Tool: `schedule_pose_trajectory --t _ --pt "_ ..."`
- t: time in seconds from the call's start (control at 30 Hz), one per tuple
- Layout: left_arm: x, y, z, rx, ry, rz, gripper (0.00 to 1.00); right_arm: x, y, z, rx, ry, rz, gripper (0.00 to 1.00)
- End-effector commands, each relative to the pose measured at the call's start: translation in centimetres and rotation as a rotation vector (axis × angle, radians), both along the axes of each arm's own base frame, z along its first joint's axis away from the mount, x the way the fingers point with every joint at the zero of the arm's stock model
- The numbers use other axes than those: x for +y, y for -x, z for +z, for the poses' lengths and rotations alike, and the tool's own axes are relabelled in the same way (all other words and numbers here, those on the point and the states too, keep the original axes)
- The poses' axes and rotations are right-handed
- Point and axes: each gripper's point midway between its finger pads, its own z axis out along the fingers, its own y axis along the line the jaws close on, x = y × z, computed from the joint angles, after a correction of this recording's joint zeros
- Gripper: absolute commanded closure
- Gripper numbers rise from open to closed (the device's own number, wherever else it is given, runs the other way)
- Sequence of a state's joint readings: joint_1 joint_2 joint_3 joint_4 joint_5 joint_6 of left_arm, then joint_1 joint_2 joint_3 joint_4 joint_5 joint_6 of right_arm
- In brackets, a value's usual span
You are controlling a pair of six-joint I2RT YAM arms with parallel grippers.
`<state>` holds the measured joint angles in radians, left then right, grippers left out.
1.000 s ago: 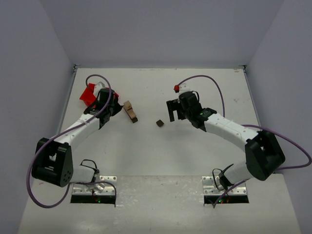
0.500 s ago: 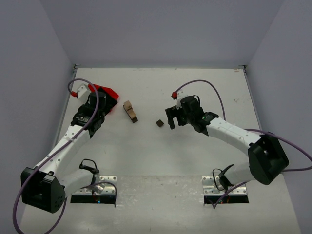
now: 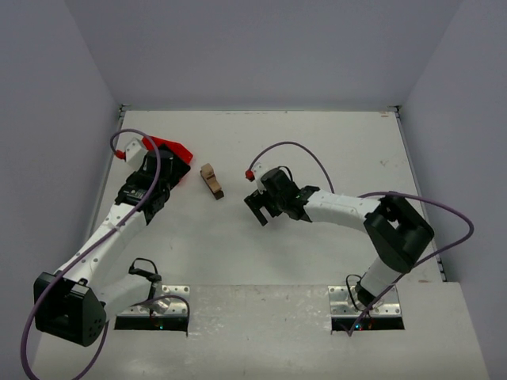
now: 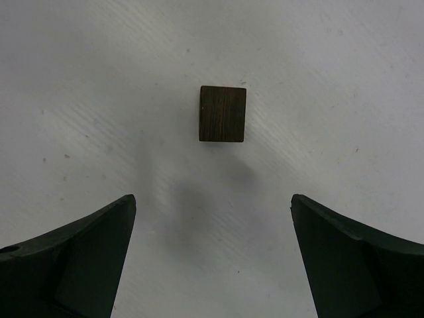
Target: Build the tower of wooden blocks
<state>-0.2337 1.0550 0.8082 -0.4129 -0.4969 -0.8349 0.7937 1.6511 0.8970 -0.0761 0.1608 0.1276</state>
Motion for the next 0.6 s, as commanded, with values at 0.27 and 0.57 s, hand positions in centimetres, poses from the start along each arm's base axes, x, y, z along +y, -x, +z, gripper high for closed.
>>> schedule_pose_trajectory --t 0.27,0.57 --pt "0.5 0.4 1.2 -0.071 0.0 0.002 0.0 2.8 -4.1 -1.4 -0.024 -0.05 0.003 0.18" --pt "0.5 0.3 1.0 -0.064 0.001 0.003 0.0 3.5 -5.4 -2.6 -0.01 -0.086 0.003 0.58"
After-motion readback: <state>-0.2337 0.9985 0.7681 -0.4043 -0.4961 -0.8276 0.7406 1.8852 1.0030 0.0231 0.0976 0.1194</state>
